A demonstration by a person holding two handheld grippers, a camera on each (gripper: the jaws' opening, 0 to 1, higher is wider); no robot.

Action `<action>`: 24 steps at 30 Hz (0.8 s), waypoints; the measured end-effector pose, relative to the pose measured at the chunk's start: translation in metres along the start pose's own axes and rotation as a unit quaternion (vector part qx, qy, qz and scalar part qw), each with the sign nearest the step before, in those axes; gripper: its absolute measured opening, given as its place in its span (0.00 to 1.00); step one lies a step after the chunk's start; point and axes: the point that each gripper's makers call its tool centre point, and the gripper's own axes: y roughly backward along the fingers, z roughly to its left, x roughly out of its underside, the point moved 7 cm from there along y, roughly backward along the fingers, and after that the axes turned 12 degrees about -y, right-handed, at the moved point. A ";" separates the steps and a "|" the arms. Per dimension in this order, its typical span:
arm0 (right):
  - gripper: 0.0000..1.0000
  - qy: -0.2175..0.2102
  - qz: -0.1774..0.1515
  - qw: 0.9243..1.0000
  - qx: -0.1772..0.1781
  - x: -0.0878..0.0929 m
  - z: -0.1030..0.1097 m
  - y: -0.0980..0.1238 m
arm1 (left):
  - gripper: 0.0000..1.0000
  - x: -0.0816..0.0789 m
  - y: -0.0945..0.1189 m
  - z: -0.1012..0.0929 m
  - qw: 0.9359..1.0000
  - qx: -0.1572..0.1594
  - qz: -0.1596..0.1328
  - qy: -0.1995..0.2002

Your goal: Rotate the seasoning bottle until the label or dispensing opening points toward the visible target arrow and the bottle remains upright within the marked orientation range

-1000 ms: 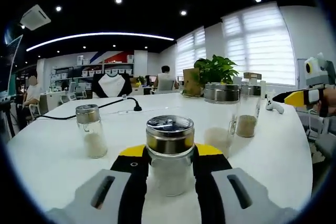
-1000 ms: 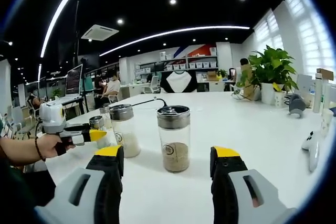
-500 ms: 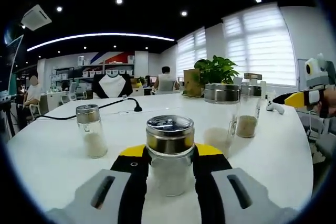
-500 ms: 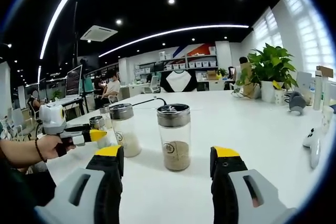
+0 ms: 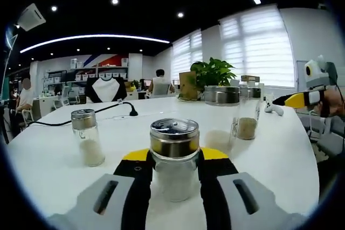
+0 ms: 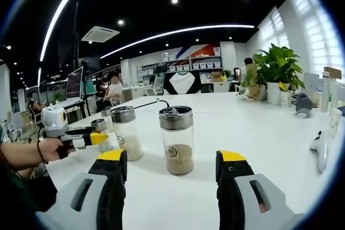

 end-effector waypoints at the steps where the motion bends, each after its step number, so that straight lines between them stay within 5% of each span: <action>1: 0.68 0.001 0.001 1.000 0.000 0.000 0.000 0.000 | 0.34 0.000 0.000 0.001 1.000 0.010 -0.001 0.000; 15: 0.68 0.002 0.004 1.000 -0.003 0.001 0.003 -0.003 | 0.35 0.002 -0.002 0.008 0.997 0.076 -0.016 -0.008; 24: 0.68 -0.001 0.007 1.000 -0.005 0.004 0.002 -0.005 | 0.35 0.002 -0.004 0.014 0.989 0.141 -0.028 -0.015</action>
